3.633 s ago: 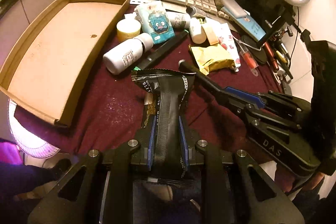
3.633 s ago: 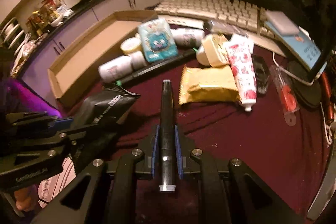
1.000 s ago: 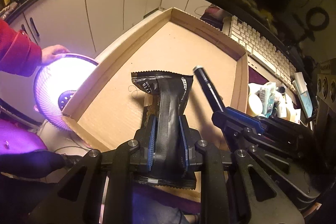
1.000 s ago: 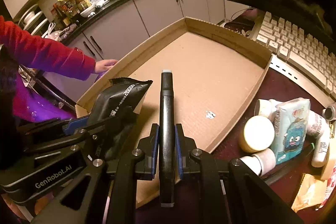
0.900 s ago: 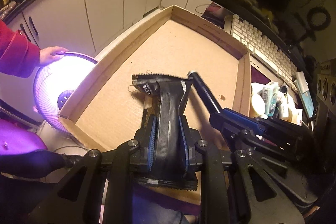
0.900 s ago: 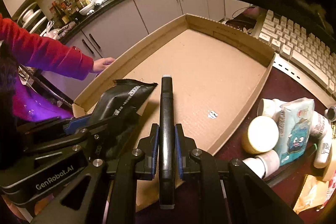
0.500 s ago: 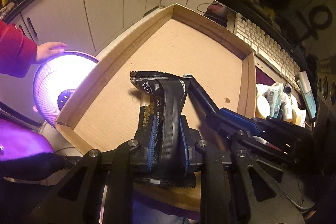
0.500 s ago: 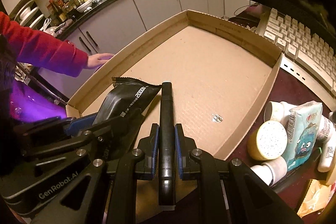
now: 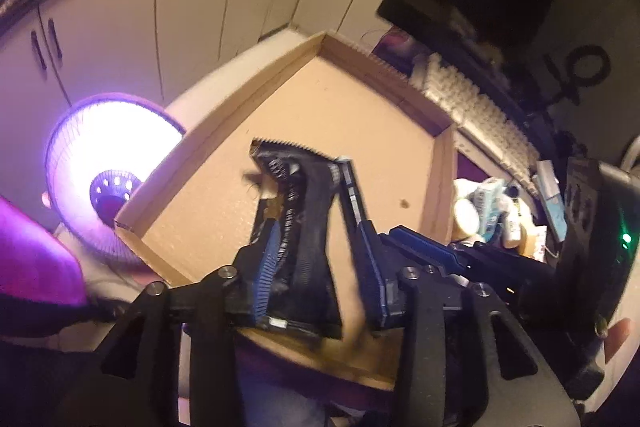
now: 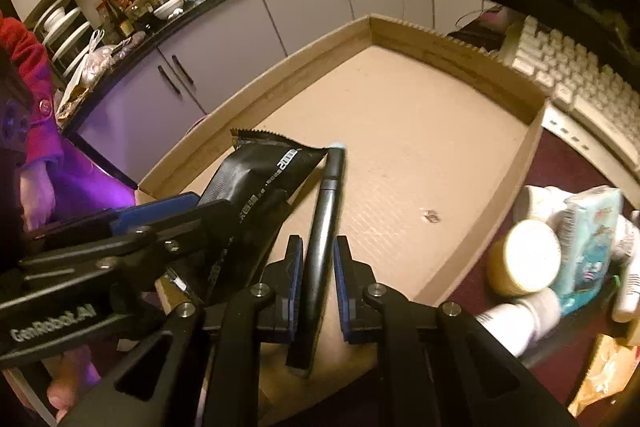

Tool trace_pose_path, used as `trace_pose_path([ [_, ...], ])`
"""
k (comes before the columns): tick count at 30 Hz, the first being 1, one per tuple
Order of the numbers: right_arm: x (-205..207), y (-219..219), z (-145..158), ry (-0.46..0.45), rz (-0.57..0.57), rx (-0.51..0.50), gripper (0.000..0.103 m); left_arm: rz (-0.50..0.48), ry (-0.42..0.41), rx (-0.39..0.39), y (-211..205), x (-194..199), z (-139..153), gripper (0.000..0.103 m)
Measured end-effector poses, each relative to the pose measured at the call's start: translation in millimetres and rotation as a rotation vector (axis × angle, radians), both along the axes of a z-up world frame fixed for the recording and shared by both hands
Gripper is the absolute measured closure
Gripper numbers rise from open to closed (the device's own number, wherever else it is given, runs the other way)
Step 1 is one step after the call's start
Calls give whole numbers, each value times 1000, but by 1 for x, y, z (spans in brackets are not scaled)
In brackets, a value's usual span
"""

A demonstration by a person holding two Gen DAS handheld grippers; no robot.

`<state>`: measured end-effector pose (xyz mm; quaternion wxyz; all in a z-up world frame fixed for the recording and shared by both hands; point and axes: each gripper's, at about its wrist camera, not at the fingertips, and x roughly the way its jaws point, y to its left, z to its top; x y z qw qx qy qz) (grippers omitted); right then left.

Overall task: Organize objects
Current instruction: 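Open both tools to drop the packet and pen into the tray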

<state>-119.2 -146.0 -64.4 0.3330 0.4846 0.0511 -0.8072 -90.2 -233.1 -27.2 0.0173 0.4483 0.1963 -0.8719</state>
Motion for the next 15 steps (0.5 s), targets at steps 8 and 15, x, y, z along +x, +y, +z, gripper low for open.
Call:
trace_pose_path([
  [8,34,52,30,89,-21,-100,38,-83,93,-31,43,38,23,58],
  [15,68,122,28,135,-111,-77,31,-85,106,-77,97,58,18,58],
])
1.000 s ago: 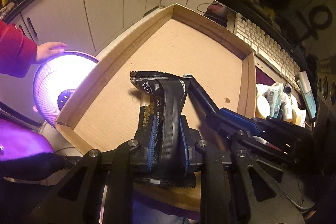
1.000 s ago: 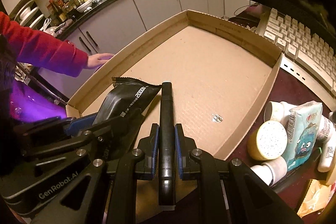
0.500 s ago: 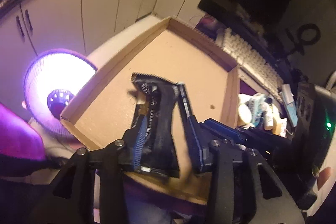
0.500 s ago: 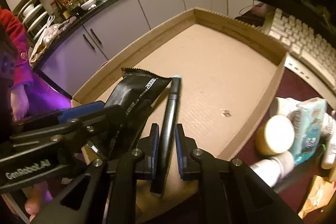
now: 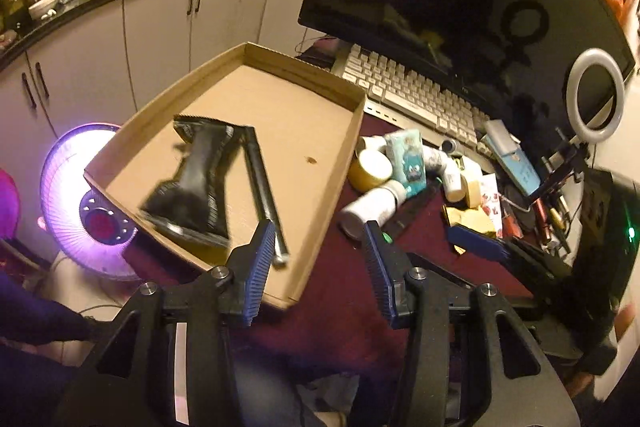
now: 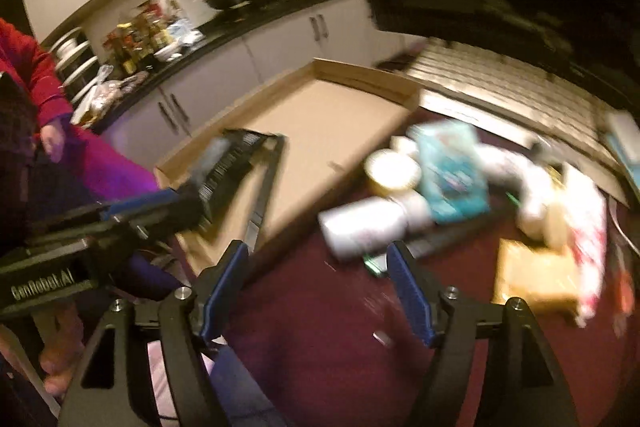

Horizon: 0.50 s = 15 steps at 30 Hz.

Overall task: Organize objects
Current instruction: 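Open both tools to drop the packet and pen into the tray, then lower the left tool onto the white bottle and close on it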

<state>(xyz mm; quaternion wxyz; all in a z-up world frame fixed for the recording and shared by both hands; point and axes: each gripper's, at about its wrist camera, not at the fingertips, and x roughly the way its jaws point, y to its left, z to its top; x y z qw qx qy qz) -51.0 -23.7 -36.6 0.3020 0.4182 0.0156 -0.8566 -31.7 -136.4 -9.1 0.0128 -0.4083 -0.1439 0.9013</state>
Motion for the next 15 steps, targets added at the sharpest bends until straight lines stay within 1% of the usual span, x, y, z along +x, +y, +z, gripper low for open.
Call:
trace_pose_path([
  [1,3,11,-3,2,-27,10,31,8,-7,-6,7,0,-2,58],
  [3,7,31,-9,-8,-72,25,31,-7,-38,10,18,-3,-6,58],
  [5,12,51,-15,-26,-107,14,31,-59,-74,48,30,-4,-9,58],
  [7,16,68,-18,-44,-126,-3,31,-105,-99,60,39,-5,-11,58],
  [11,22,86,-22,-63,-131,-7,31,-128,-120,42,56,-1,-10,58],
  [15,26,99,-24,-81,-126,-33,31,-140,-107,0,66,-2,-4,58],
])
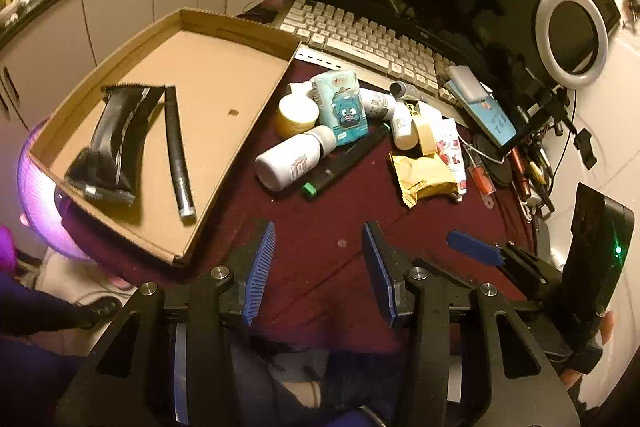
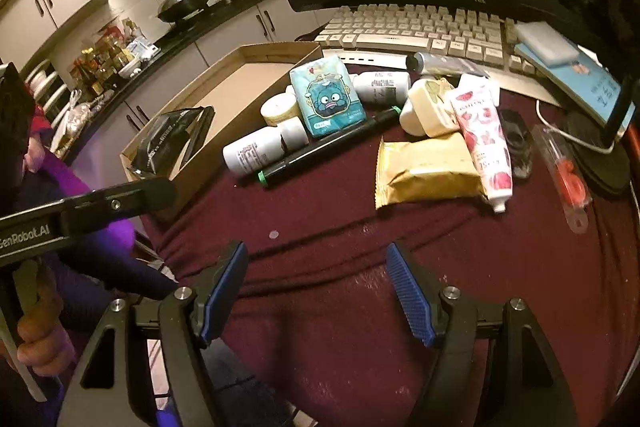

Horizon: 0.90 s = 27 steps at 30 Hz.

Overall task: Organize objects
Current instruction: 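Lower the left tool onto the white bottle and close on it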

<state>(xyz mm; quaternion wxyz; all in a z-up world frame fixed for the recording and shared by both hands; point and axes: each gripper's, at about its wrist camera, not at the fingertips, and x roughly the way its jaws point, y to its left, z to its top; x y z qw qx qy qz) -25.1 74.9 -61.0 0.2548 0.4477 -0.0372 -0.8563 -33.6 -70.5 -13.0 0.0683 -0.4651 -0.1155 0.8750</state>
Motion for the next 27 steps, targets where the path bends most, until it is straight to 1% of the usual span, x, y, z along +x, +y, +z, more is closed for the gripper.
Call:
trace_pose_path([
  [3,2,3,-1,-7,3,-8,31,-20,7,-26,4,-8,2,58],
  [6,4,4,0,-6,8,-13,31,-41,-5,-50,5,-26,-2,58],
  [8,4,4,0,-4,10,-16,31,-64,-19,-59,6,-42,-6,58],
  [11,2,7,0,-5,4,-19,31,-91,-53,-96,9,-67,-15,58],
  [13,-1,8,-1,-11,1,-20,31,-110,-59,-105,10,-80,-20,58],
  [15,-4,9,-4,-22,-6,-20,31,-115,-65,-134,11,-92,-25,58],
  [17,-7,9,-5,-28,-8,-19,31,-145,-76,-163,15,-101,-31,58],
  [19,-10,8,-7,-32,-9,-16,31,-170,-82,-190,18,-105,-34,58],
  [20,-12,8,-7,-33,-10,-15,31,-193,-85,-196,21,-107,-37,58],
  [22,-15,8,-8,-35,-15,-9,31,-202,-107,-195,22,-110,-43,59],
  [24,-18,8,-10,-40,-18,-7,31,-193,-121,-212,21,-111,-47,68],
  [27,-22,8,-12,-48,-24,-6,31,-207,-126,-195,23,-105,-46,69],
])
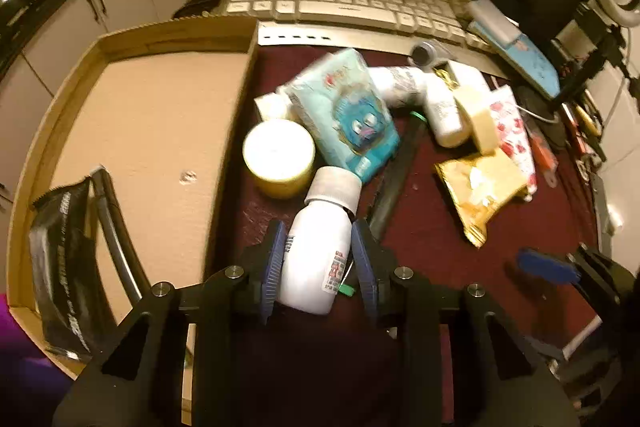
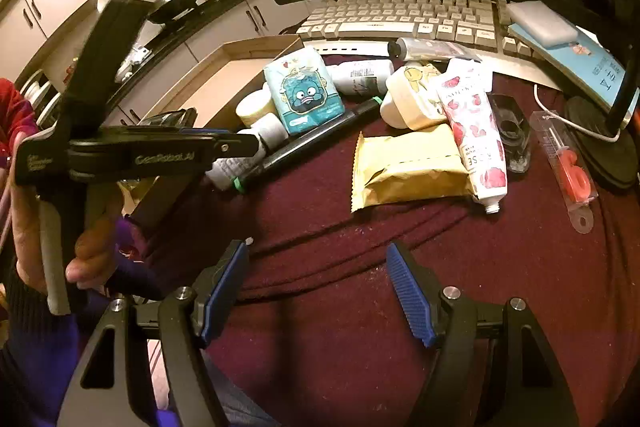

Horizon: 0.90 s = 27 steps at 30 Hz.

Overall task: Organize objects
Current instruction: 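Lower the left tool onto the white bottle and close on it, then grasp the green-capped black marker with the right tool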

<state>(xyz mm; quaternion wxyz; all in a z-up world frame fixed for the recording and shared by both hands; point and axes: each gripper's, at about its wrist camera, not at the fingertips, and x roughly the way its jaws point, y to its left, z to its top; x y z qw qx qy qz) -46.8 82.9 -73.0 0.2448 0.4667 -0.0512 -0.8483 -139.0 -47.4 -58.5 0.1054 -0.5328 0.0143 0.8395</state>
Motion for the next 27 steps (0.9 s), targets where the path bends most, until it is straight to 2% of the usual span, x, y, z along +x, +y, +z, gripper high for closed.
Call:
trace_pose_path([
  [3,-3,0,-1,-4,-6,3,31,0,7,-4,4,6,0,69],
  [7,-8,-2,-2,-13,-12,4,31,15,-15,64,0,2,-6,69],
  [9,-8,-5,-2,-11,-10,14,31,18,-11,63,0,6,-5,69],
  [22,-25,-17,4,-23,-37,33,31,132,-11,145,-21,63,-7,69],
  [27,-34,-35,9,-28,-20,37,42,150,-7,173,-29,67,-8,69],
])
